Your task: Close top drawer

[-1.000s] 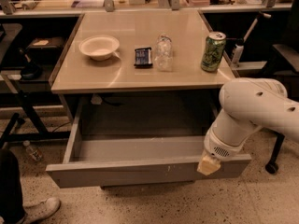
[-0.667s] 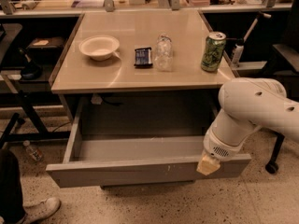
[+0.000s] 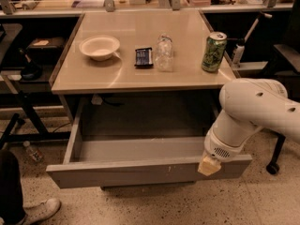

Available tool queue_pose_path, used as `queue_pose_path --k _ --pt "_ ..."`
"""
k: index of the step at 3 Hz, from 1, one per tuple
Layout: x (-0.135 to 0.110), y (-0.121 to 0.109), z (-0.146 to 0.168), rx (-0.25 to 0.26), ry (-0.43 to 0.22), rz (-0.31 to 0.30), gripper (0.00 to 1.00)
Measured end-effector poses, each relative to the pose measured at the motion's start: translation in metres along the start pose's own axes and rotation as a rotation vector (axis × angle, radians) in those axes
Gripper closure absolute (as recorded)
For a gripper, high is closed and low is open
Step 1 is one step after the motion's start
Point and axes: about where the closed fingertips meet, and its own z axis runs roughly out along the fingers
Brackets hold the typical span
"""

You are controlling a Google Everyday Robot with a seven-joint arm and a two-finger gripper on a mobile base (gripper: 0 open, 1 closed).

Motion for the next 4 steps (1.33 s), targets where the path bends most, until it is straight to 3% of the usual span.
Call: queue_pose_path --k 1,2,3,4 --pt "0.0 0.0 0.0 0.0 0.0 0.0 0.11" --pt "0.0 0.0 0.0 0.0 0.0 0.0 0.0" --pt "0.0 0.0 0.0 0.0 0.0 0.0 0.03" --pt "0.0 0.0 0.0 0.0 0.0 0.0 0.22"
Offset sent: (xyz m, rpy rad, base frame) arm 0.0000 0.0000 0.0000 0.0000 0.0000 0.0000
